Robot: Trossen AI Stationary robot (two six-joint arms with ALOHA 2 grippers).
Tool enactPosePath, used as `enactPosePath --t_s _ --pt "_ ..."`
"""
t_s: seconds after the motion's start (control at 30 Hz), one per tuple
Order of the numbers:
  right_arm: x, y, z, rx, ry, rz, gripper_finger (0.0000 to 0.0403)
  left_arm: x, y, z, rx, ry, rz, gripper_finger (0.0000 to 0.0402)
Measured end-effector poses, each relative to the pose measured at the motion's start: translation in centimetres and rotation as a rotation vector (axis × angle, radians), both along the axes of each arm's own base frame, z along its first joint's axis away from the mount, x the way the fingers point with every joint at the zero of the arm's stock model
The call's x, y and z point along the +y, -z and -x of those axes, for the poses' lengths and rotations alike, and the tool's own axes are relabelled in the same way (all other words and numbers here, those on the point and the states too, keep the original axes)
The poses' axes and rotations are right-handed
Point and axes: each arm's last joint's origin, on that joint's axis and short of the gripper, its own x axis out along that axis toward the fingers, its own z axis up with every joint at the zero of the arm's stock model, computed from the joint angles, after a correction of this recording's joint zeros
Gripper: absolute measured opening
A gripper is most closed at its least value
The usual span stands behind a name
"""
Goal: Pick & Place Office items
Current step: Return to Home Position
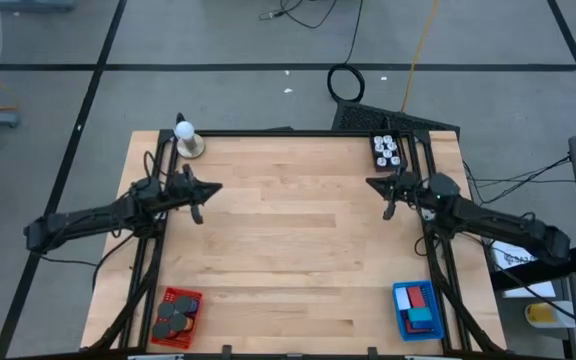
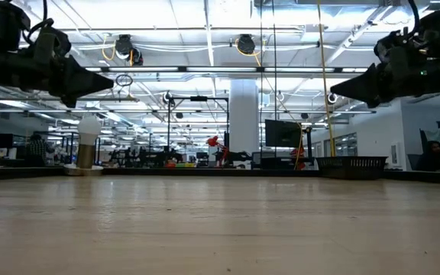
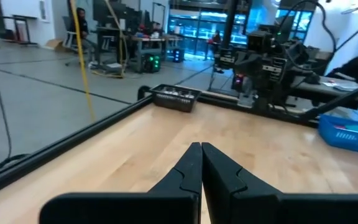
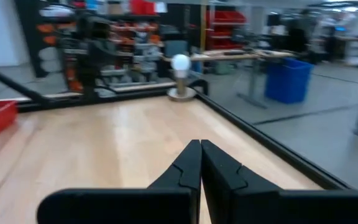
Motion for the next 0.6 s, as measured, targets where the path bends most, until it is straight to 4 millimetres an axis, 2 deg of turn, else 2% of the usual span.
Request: enactPosePath --t_s 0.23,0.37,0.6 --pt "1.2 -0.6 1.0 -0.075 0.073 0.015 0.0000 -0.2 0.5 1.1 0.035 -0.068 0.018 0.0005" --pt "1.8 -0.1 1.6 -0.049 0.110 -0.003 0.0000 -0.4 -0.1 1.7 -0.035 -0.067 -0.008 0.0005" --pt "2.6 -0.1 1.4 -0.056 0.006 -0.026 0.0000 -0.4 0.0 1.6 -0.008 -0.046 -0.027 0.0005"
